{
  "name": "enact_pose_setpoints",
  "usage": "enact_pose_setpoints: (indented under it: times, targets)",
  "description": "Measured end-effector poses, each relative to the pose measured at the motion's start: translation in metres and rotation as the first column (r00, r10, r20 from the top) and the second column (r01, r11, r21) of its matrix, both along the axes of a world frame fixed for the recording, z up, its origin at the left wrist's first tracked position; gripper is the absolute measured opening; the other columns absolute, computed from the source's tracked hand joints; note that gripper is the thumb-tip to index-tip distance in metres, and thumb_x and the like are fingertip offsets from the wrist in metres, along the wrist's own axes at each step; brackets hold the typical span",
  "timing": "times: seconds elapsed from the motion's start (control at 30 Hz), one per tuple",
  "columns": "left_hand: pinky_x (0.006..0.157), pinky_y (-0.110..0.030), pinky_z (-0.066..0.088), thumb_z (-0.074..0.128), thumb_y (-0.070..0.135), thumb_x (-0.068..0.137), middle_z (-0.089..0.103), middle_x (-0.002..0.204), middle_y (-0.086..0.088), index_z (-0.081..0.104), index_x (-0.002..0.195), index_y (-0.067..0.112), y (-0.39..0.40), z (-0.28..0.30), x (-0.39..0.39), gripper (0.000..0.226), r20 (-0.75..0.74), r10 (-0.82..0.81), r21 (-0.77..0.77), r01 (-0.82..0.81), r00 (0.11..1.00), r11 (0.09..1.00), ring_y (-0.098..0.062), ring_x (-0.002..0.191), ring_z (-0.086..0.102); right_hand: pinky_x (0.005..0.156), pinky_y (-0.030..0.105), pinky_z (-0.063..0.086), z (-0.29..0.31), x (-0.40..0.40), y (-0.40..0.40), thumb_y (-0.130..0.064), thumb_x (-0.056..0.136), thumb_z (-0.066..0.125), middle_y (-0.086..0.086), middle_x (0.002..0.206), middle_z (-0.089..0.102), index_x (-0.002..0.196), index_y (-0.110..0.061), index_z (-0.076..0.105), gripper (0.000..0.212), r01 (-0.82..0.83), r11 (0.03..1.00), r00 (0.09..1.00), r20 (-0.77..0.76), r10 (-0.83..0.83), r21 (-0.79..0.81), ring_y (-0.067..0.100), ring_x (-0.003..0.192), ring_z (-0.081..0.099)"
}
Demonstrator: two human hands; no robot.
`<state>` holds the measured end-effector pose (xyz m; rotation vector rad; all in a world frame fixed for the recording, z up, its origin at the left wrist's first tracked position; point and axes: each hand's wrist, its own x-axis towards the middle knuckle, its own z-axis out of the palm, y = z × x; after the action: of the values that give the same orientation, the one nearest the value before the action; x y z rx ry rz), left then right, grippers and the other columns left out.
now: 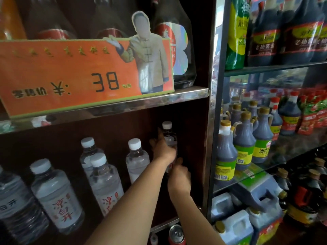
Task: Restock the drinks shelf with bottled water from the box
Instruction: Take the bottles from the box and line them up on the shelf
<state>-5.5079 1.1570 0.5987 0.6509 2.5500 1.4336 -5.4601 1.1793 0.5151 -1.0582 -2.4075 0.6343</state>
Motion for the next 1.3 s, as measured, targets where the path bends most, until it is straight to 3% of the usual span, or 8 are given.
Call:
enact_pose_setpoints:
  times: [0.1, 0.27, 0.53, 0.73, 0.87, 0.97, 1.13, 1.3]
  targets:
    - [0.110, -0.033, 0.028, 0.049, 0.012, 0.094, -0.005, 0.157, -0.019, -0.009, 0.151, 0.029, -0.002, 0.001, 0.003, 0.083, 0.021, -0.005, -0.032, 0.006, 1.000, 0.999, -0.034, 0.144, 0.016, 0.082, 0.027, 0.054, 0.001, -0.004, -0.003, -0.014, 0.100, 0.040, 0.003, 0.112, 0.064, 0.127, -0.017, 0.045, 0.028, -0.005, 1.000, 1.000, 0.001, 0.005, 0.020, 0.017, 0.098, 0.066]
    - [0.110, -0.034, 0.030, 0.052, 0.007, 0.091, 0.004, 0.157, -0.017, -0.012, 0.151, 0.024, 0.001, -0.001, 0.007, 0.089, 0.018, 0.007, -0.017, -0.007, 1.000, 1.000, -0.034, 0.140, 0.027, 0.080, 0.026, 0.054, -0.002, 0.000, -0.001, -0.016, 0.100, 0.038, 0.000, 0.111, 0.065, 0.126, -0.018, 0.047, 0.027, -0.020, 0.999, 0.999, 0.038, 0.021, -0.033, 0.015, 0.097, 0.067]
    - [0.119, -0.034, 0.016, 0.056, 0.024, 0.092, -0.009, 0.157, -0.019, -0.013, 0.150, 0.010, -0.020, 0.026, 0.052, 0.091, -0.067, -0.031, 0.009, 0.031, 0.997, 0.999, -0.030, 0.147, 0.004, 0.065, 0.025, 0.041, 0.042, 0.045, -0.018, -0.019, 0.095, 0.044, 0.008, 0.108, 0.068, 0.111, -0.010, 0.062, 0.026, -0.310, 0.950, 0.943, 0.109, 0.313, -0.049, 0.025, 0.098, 0.065]
    - [0.107, -0.034, 0.039, 0.055, 0.037, 0.090, 0.051, 0.138, -0.012, 0.049, 0.135, 0.013, -0.082, 0.061, 0.094, 0.051, -0.166, -0.153, -0.178, 0.123, 0.974, 0.976, -0.025, 0.128, 0.048, 0.094, 0.031, 0.043, 0.106, 0.092, -0.037, -0.026, 0.096, 0.050, 0.012, 0.131, 0.057, 0.130, -0.008, 0.053, 0.039, -0.461, 0.887, 0.869, 0.223, 0.442, 0.039, 0.028, 0.121, 0.053]
    - [0.082, -0.034, 0.053, 0.055, 0.035, 0.089, 0.072, 0.096, -0.012, 0.071, 0.092, 0.009, -0.158, 0.079, 0.130, 0.030, -0.227, -0.144, -0.189, 0.102, 0.963, 0.977, -0.025, 0.094, 0.065, 0.087, 0.031, 0.045, 0.123, 0.125, -0.076, -0.046, 0.086, 0.051, 0.008, 0.121, 0.064, 0.119, -0.016, 0.059, 0.046, -0.584, 0.805, 0.763, 0.409, 0.501, 0.103, 0.028, 0.115, 0.057]
    - [0.088, -0.035, 0.050, 0.055, 0.029, 0.090, 0.069, 0.110, -0.008, 0.070, 0.104, 0.014, -0.241, 0.076, 0.154, 0.026, -0.249, -0.129, -0.208, 0.077, 0.960, 0.975, -0.024, 0.103, 0.063, 0.091, 0.029, 0.044, 0.129, 0.156, -0.125, -0.043, 0.086, 0.060, 0.003, 0.123, 0.062, 0.124, -0.017, 0.057, 0.046, -0.661, 0.744, 0.695, 0.456, 0.556, 0.101, 0.024, 0.118, 0.056]
    - [0.089, -0.031, 0.050, 0.057, 0.031, 0.091, 0.069, 0.111, -0.008, 0.069, 0.108, 0.012, -0.418, 0.035, 0.197, 0.029, -0.198, -0.098, -0.543, -0.026, 0.975, 0.839, -0.023, 0.105, 0.063, 0.085, 0.034, 0.046, 0.119, 0.189, -0.250, -0.042, 0.088, 0.059, 0.006, 0.103, 0.062, 0.107, -0.015, 0.059, 0.033, -0.808, 0.588, 0.525, 0.493, 0.693, 0.035, 0.027, 0.108, 0.058]
    - [0.080, -0.026, 0.044, 0.054, 0.033, 0.092, 0.068, 0.111, -0.009, 0.066, 0.110, 0.010, -0.610, -0.009, 0.264, 0.031, -0.082, 0.111, -0.641, -0.137, 0.990, 0.755, -0.025, 0.104, 0.062, 0.080, 0.030, 0.043, 0.086, 0.204, -0.427, -0.038, 0.089, 0.060, 0.007, 0.106, 0.066, 0.116, -0.014, 0.060, 0.037, -0.949, 0.314, 0.273, 0.490, 0.828, -0.001, 0.027, 0.108, 0.060]
